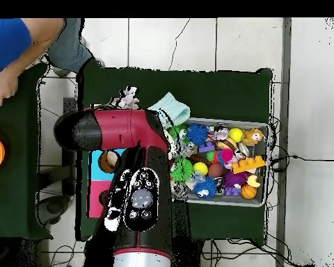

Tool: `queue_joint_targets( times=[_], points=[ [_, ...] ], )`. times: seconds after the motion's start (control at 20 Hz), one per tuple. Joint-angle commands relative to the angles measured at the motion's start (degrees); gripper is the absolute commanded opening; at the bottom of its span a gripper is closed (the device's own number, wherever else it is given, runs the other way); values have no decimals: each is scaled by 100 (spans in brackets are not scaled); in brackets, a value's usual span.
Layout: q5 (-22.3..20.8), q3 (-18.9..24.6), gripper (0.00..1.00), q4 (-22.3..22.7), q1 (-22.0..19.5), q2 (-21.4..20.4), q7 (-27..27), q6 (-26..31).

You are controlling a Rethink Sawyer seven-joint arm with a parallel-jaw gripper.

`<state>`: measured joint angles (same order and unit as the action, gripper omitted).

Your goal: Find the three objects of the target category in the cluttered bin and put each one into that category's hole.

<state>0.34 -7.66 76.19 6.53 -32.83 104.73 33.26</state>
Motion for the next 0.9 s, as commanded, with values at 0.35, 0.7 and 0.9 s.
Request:
queue_joint_targets(
  times=[0.35,0.7,0.9],
  points=[
    [130,-72,0,848,160,4,1266,71],
    [258,-205,0,680,339,-84,1358,517],
    [351,-249,0,558,420,-41,1423,637]
  ],
)
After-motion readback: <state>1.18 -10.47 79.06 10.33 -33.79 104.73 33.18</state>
